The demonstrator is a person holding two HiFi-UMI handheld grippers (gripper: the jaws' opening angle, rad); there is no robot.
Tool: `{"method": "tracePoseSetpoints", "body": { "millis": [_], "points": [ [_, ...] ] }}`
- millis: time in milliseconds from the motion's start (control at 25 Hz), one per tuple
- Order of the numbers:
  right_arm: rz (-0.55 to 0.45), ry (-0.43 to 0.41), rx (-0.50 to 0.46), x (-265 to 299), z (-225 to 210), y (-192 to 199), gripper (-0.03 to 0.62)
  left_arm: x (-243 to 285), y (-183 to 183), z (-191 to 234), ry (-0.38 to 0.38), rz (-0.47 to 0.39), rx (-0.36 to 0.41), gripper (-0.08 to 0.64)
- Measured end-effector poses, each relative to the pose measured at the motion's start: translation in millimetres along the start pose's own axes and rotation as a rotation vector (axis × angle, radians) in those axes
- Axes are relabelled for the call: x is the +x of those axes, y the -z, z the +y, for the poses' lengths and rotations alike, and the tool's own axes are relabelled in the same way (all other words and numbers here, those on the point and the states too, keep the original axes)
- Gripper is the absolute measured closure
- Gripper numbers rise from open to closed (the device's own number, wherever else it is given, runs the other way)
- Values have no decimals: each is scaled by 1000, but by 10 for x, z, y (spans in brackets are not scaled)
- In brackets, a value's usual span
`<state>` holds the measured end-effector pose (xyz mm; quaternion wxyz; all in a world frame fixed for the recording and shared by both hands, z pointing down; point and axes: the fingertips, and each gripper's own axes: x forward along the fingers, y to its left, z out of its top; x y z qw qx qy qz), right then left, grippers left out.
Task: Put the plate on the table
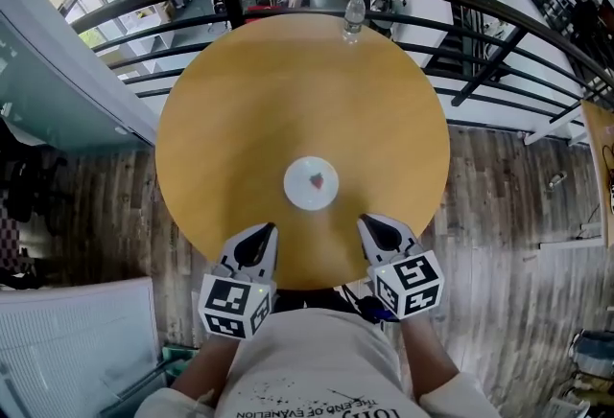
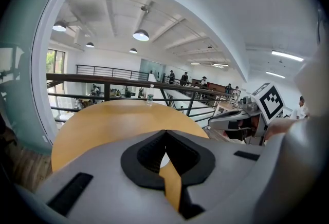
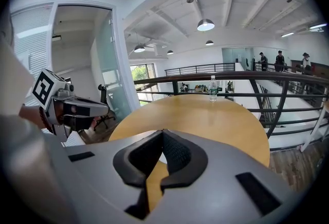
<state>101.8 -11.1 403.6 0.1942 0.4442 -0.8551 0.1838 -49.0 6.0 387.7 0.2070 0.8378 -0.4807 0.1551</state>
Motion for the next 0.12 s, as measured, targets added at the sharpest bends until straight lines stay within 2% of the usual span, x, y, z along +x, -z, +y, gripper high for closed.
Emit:
{"method": "tracePoseSetpoints", "body": {
  "millis": [120],
  "points": [
    [9, 5, 3, -38, 19, 52, 568, -48, 51, -12, 2, 7, -5, 537]
  ]
}}
